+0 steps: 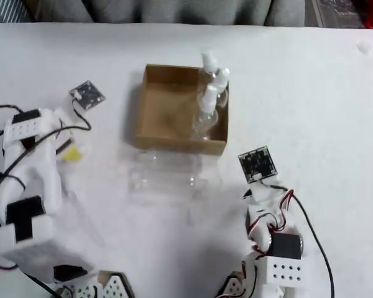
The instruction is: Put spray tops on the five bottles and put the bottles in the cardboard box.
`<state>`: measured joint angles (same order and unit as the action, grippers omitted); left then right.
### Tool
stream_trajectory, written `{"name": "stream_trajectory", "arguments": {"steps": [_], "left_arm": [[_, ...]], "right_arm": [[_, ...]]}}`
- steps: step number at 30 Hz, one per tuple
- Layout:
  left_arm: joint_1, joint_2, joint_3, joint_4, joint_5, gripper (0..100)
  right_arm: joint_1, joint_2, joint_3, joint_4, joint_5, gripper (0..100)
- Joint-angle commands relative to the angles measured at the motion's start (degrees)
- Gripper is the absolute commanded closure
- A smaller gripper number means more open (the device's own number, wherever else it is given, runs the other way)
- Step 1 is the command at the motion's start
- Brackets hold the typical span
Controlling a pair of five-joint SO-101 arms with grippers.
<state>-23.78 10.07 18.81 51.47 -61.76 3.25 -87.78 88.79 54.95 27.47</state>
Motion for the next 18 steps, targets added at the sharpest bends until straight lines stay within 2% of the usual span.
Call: {"name": "stream_trajectory", "arguments": {"steps": [1,9,13,16,18], "left_arm": [[0.40,7.43,-11.16,4.31,-1.58,72],[-2.59,19.56,-22.51,11.16,-2.02,73],[-3.21,20.44,-22.77,13.10,-2.02,85],[-3.03,20.26,-23.30,18.64,-2.02,98],[-2.59,19.91,-23.38,22.77,-1.23,97]], "right_arm": [[0.40,-0.48,-0.62,-1.19,0.53,93.2],[0.40,-0.48,-0.62,-1.27,0.53,93.2],[0.40,-0.48,-0.62,-1.27,0.53,93.2],[0.40,-0.48,-0.62,-1.27,0.53,93.2],[0.40,-0.48,-0.62,-1.27,0.53,93.2]]}}
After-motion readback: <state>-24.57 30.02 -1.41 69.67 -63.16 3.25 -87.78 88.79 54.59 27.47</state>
